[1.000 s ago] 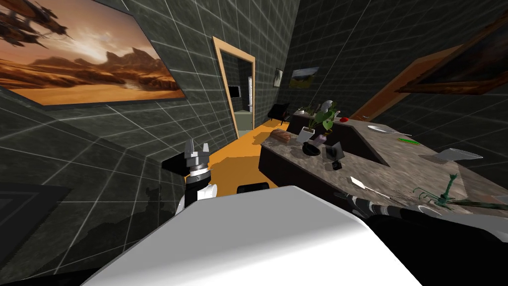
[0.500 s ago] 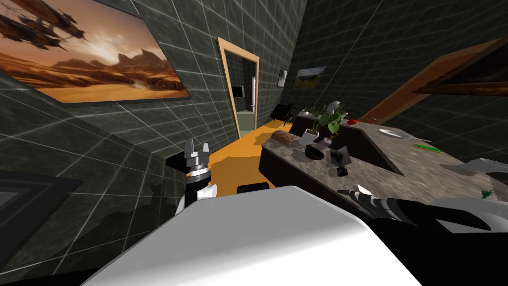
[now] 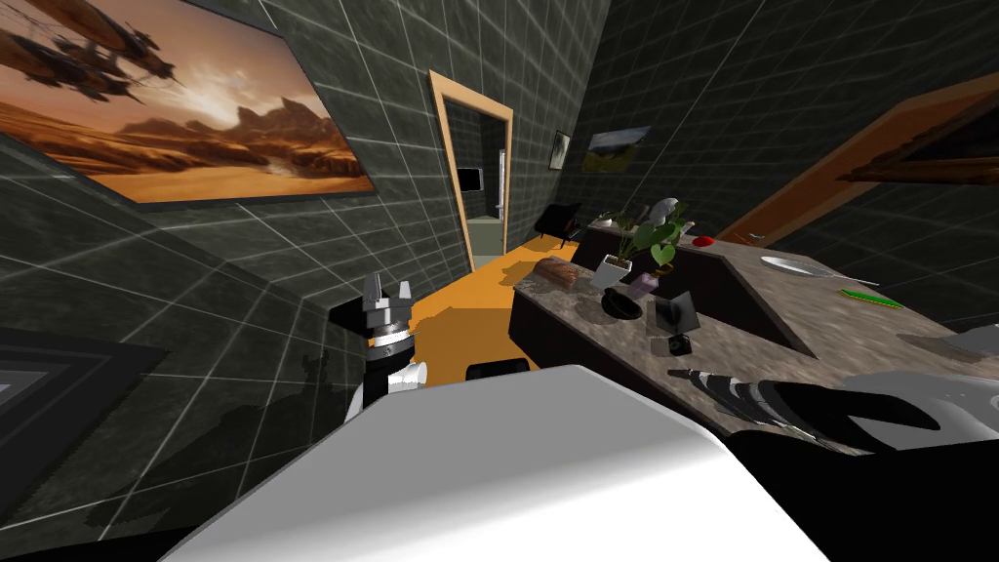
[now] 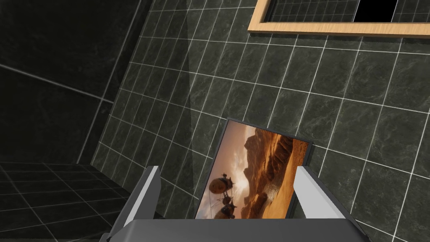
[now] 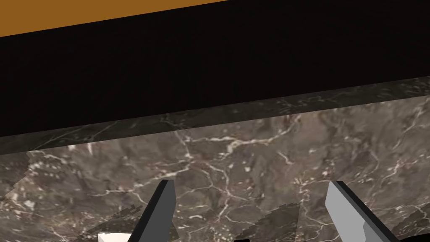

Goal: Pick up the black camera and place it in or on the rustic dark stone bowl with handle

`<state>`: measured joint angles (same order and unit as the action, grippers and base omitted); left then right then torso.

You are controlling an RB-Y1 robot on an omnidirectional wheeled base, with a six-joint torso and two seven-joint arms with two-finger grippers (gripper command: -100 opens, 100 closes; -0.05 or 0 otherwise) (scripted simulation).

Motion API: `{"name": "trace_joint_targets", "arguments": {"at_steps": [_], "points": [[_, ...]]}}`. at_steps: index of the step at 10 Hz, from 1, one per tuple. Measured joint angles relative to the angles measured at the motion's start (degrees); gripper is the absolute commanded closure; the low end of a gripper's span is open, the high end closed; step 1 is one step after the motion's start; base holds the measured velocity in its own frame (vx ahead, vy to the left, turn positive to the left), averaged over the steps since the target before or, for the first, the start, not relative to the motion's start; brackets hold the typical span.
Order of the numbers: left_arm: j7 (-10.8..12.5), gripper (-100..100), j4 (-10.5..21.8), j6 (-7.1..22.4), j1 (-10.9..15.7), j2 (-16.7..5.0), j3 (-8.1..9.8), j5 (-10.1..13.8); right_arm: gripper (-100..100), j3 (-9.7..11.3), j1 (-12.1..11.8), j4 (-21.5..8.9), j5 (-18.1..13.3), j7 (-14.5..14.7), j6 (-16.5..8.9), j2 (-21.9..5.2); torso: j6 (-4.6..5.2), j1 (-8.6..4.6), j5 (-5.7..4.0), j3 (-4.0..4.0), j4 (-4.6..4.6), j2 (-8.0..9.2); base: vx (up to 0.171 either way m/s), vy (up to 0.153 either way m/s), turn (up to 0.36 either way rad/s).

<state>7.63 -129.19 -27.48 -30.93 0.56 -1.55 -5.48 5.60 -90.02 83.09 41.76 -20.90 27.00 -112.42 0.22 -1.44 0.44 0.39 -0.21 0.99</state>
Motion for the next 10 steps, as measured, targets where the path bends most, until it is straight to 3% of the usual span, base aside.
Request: {"name": "trace_joint_targets", "arguments": {"at_steps": [1,2,3,5,9,10], "points": [[0.00,0,0.00,0.00,0.01,0.00,0.00,0.00,-100,1.73,1.02,-0.31,1.46,0.11,0.00,-1.44,-0.05,-0.06,0.00,-0.01,-0.01,-0.01,0.008,-0.043,0.059],[0.00,0,0.00,0.00,0.00,0.00,0.00,0.00,-100,0.74,-0.02,-0.80,1.09,-0.31,-0.09,-1.75,-0.01,-0.10,-0.02,-0.01,0.00,-0.02,0.027,-0.061,0.072],[0.00,0,0.00,0.00,0.00,0.00,0.00,0.00,-100,2.39,1.13,-1.27,2.12,-0.59,-0.09,-3.08,-0.04,-0.17,-0.02,-0.05,-0.02,-0.10,0.028,-0.060,0.045],[0.00,0,0.00,0.00,0.00,-0.01,0.00,0.00,-100,-1.07,-3.00,-3.13,2.33,-2.18,-0.29,-4.95,-0.08,-0.31,-0.06,-0.11,-0.05,-0.19,0.047,-0.119,0.141],[0.00,0,0.00,0.00,0.00,-0.01,0.01,0.00,-100,-2.16,-5.64,-5.63,6.18,-3.78,-1.26,-10.03,-0.02,-0.49,-0.12,-0.11,-0.05,-0.19,0.029,-0.120,0.057],[0.00,0,0.00,0.00,-0.01,-0.01,0.01,0.00,0,-2.30,-5.77,-5.73,6.30,-3.86,-1.31,-10.16,0.01,-0.26,-0.08,-0.07,-0.03,-0.11,0.004,-0.012,-0.001]]}}
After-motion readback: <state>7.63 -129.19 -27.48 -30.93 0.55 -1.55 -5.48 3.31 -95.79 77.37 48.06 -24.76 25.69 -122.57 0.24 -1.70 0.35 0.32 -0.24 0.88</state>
